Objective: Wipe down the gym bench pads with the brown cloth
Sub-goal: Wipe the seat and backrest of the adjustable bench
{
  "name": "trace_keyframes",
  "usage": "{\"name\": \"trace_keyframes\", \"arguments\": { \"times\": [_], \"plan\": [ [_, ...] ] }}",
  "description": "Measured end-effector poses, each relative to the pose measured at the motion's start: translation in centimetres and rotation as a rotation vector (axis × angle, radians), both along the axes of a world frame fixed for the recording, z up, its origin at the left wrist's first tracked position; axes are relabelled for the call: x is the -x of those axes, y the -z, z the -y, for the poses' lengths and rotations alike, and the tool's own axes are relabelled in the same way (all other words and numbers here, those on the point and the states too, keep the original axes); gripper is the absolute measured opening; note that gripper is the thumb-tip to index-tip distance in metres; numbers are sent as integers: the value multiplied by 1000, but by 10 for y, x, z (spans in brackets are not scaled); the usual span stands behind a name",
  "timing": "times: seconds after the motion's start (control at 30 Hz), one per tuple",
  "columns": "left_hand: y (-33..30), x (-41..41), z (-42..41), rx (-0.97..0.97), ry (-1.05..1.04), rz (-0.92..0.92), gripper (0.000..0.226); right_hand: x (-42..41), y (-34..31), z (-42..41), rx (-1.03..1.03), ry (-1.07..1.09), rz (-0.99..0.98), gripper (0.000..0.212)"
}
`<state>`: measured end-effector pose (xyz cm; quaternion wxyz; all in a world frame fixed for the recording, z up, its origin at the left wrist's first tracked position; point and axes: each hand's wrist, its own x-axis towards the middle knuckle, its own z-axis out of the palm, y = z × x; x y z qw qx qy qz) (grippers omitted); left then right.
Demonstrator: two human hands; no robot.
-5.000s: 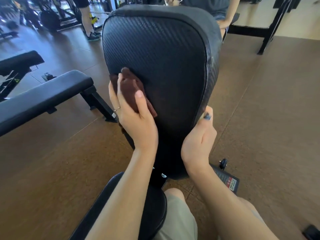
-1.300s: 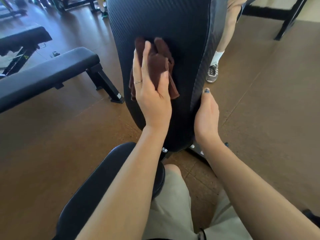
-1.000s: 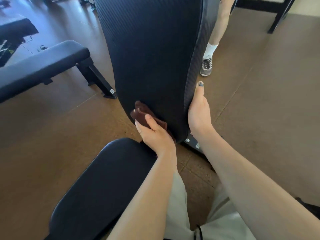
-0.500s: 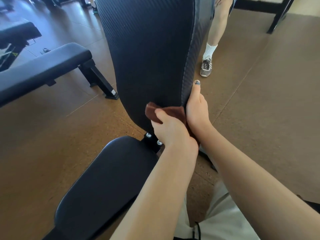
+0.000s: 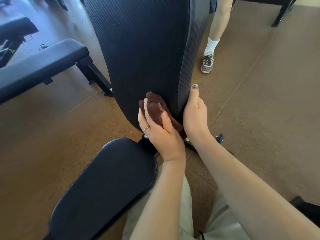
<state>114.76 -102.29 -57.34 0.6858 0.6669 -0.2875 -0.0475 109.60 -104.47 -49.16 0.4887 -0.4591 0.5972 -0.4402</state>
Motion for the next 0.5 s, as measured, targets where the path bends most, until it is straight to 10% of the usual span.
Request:
{"name": "trace_keyframes", "arguments": {
  "times": [0.1,0.5],
  "plan": [
    [6,-5,0,1,37,137,55,-1,1,1,3,25,9,59],
    [13,-75,33,-453,-50,-677,43,-6,-5,-1,-130,36,12,55]
  ]
}}
